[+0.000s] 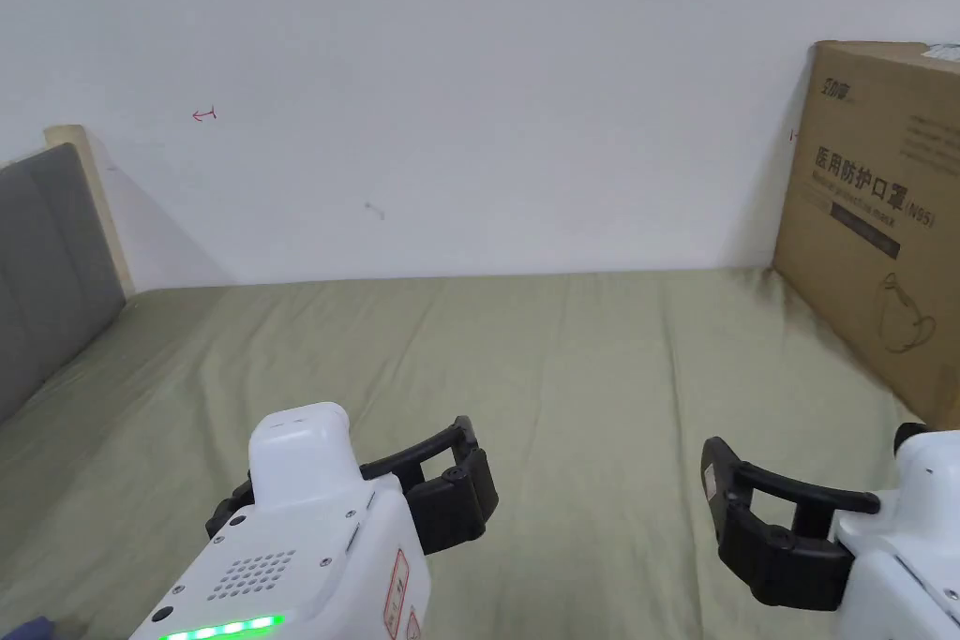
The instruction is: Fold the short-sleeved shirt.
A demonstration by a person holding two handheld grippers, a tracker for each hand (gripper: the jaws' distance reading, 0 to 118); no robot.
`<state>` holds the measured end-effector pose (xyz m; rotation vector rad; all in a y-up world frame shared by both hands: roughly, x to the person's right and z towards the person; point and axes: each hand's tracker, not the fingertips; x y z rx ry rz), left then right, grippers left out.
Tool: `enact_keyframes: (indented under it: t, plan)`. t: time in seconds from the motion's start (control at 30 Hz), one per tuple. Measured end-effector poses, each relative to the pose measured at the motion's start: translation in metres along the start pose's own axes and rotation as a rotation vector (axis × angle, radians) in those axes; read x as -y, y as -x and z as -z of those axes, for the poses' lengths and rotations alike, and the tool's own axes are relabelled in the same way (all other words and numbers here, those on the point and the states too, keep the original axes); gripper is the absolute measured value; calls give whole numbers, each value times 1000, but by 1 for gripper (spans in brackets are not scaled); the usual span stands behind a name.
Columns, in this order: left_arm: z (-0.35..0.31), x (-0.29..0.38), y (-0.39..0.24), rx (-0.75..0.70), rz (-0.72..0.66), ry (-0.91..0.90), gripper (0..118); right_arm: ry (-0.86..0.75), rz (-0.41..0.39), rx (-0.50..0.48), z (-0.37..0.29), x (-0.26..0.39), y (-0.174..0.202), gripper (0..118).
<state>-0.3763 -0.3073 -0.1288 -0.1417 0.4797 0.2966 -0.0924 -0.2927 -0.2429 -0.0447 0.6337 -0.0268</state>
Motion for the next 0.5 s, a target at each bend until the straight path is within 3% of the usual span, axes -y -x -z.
enact_keyframes:
  t: [0.5]
  plan:
    - [0,-4,2,9,-5,-7,117,10,17,7,8,-2,-1,118]
